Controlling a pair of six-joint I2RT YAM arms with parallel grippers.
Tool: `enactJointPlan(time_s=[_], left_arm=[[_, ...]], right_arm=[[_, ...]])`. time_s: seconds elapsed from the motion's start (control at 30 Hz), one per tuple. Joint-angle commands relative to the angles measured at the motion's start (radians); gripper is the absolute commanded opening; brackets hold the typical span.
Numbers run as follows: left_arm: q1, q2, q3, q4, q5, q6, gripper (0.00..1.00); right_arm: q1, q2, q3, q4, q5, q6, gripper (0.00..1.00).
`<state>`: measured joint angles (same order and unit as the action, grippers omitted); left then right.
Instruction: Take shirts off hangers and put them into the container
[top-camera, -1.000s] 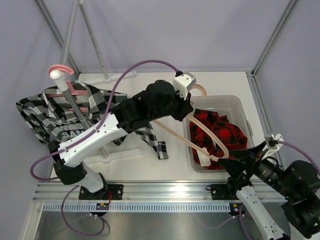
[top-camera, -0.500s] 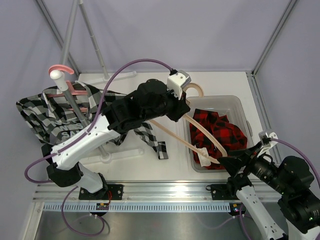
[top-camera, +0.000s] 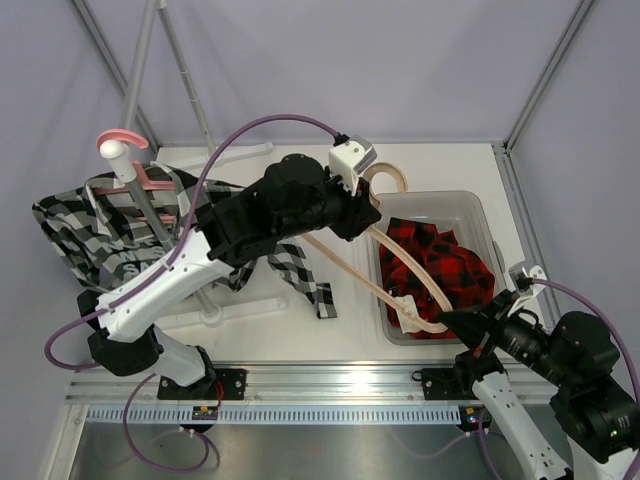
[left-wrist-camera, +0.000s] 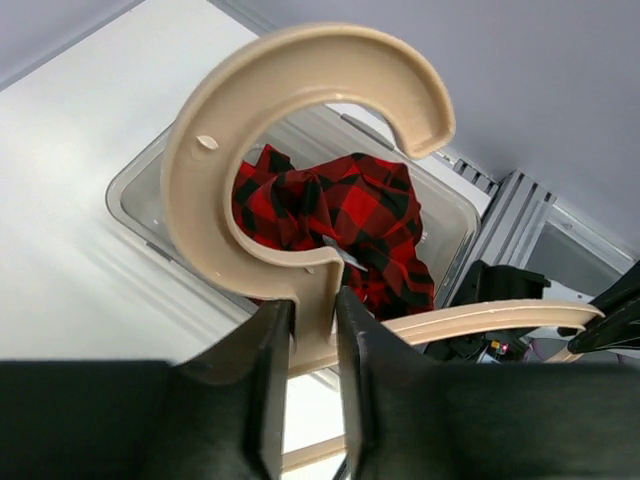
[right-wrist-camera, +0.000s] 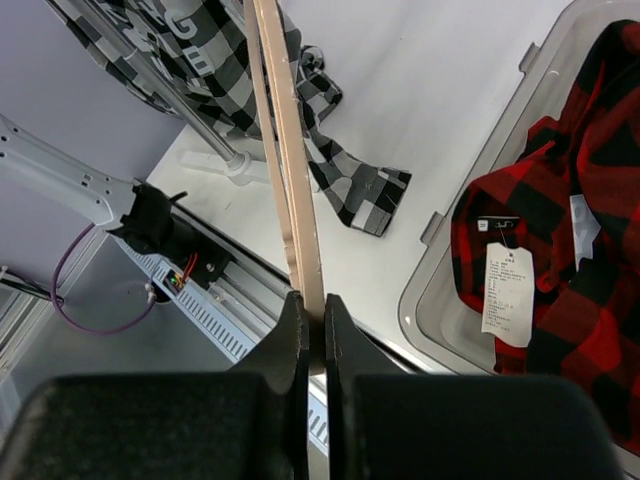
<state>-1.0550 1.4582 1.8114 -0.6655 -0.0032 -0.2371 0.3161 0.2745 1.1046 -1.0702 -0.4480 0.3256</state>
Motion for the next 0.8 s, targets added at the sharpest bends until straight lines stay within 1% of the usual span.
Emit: enactJointPlan(time_s=[0.0,0.03,0.07,0.1,0.13,0.27,0.37,0.4,0.47,0.5,0.53,0.57,0.6,0.63,0.67,0.7,0.73,0.77], left_arm=[[-0.010,-0.041,0.034,0.093,0.129,-0.041,0.32],[-0.010,-0.044,0.034,0.102,0.137,-0.045,0.56],[-0.010,-0.051,0.032,0.116,0.143,-0.059,0.75],[-0.010,-0.059,0.028,0.128,0.167,-0.065,0.91],[-0.010,-0.070,0.019,0.148,0.184,-0.082,0.99],[-0.013,-0.175,-0.070,0.283,0.239,-0.131,0.99],[-0.077,-0.213,-0.080,0.255,0.181,-0.102,0.99],[-0.115,-0.222,-0.092,0.233,0.134,-0.096,0.99],[-0.148,-0.226,-0.133,0.192,0.091,-0.093,0.99],[-0.178,-0.228,-0.191,0.184,0.050,-0.091,0.99],[-0.192,-0.226,-0.220,0.172,0.026,-0.102,0.99],[-0.227,-0.223,-0.250,0.162,0.010,-0.108,0.99],[-0.249,-0.217,-0.273,0.150,-0.044,-0.111,0.99],[-0.272,-0.202,-0.318,0.132,-0.075,-0.123,0.99],[-0.324,-0.193,-0.336,0.118,-0.127,-0.123,0.99],[-0.351,-0.181,-0.349,0.101,-0.161,-0.123,0.99],[-0.376,-0.161,-0.375,0.078,-0.197,-0.131,0.99],[-0.428,-0.153,-0.391,0.070,-0.254,-0.139,0.99]], right_arm=[[-0.006,0.015,0.030,0.055,0.063,0.027,0.00],[-0.006,0.018,0.037,0.061,0.071,0.027,0.00],[-0.006,0.029,0.041,0.076,0.078,0.029,0.00],[-0.005,0.037,0.055,0.081,0.084,0.029,0.00],[-0.006,0.054,0.064,0.085,0.100,0.030,0.00],[-0.006,0.097,0.124,0.101,0.135,0.018,0.00],[-0.005,0.150,0.153,0.159,0.135,0.020,0.00],[-0.006,0.167,0.158,0.183,0.123,0.017,0.00],[-0.006,0.251,0.187,0.254,0.104,0.006,0.00],[-0.006,0.282,0.193,0.280,0.101,-0.008,0.00],[-0.006,0.346,0.196,0.312,0.083,-0.022,0.00],[-0.005,0.380,0.190,0.394,0.078,-0.046,0.00],[-0.006,0.412,0.184,0.435,0.075,-0.060,0.00],[-0.005,0.504,0.182,0.507,0.069,-0.074,0.00],[-0.005,0.561,0.193,0.541,0.051,-0.123,0.00],[-0.003,0.612,0.196,0.577,0.014,-0.149,0.00],[0.004,0.709,0.201,0.651,-0.012,-0.173,0.00],[0.014,0.760,0.224,0.677,-0.003,-0.209,0.00]])
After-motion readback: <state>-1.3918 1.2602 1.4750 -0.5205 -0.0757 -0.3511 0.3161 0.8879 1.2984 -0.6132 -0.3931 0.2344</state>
